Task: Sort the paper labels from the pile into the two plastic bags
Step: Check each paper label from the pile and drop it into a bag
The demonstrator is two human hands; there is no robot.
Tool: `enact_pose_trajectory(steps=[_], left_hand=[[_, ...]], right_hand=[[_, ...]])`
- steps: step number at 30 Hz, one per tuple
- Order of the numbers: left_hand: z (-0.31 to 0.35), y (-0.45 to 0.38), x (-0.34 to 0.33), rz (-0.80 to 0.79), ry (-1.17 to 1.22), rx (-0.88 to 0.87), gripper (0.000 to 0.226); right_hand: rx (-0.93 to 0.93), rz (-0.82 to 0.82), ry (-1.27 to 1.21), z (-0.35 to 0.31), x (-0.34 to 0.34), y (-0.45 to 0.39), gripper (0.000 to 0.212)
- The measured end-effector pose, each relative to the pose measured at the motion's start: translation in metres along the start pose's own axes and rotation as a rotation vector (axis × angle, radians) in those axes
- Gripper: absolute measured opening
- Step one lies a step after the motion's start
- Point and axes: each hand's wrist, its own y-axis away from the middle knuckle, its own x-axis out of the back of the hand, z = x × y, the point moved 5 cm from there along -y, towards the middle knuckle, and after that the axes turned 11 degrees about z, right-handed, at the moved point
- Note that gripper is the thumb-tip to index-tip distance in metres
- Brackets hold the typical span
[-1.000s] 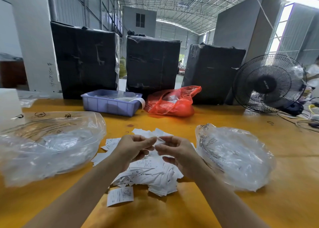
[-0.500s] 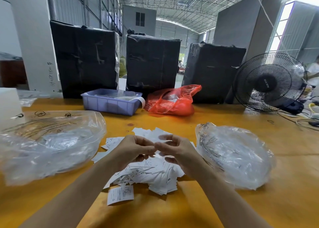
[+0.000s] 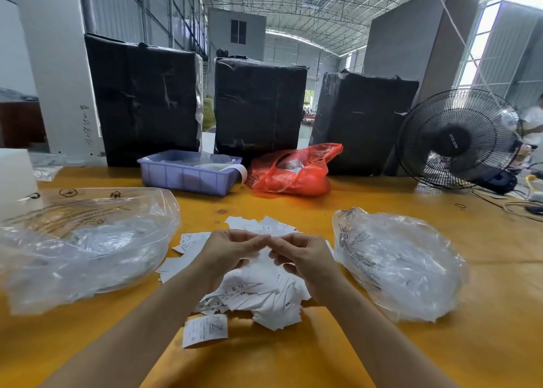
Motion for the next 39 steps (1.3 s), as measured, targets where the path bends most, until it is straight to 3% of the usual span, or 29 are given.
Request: enact_pose_trajectory(steps=[4,7,13,16,23,39], left_hand=[[0.005,-0.005,0.008,0.110,0.046,-0.020,0.013],[0.007,-0.011,0.020,0.193,0.030,-0.030,0.010],[0.001,-0.019,0.030,0.249,0.062,0.024,0.012],[0.000,-0.018,0.029,0.227,0.059,0.014,0.013],[-0.002,-0.017,0.026,0.204,0.048,-0.002,0.023],[-0.005,-0.021,0.033,0.225,0.030,0.012,0.023]], right_hand=[[0.091,0.070,0.077,0.000,0.004,-0.003,0.019],[0.313,0.103,0.453,-0.001,0.007,-0.005,0.009],[0.592,-0.075,0.960,0.021,-0.021,0.002,0.037],[0.659,-0.144,1.143,0.032,-0.029,0.007,0.031],[0.600,-0.102,1.105,0.029,-0.024,0.002,0.029],[0.768,-0.196,1.140,0.025,-0.023,0.007,0.027]])
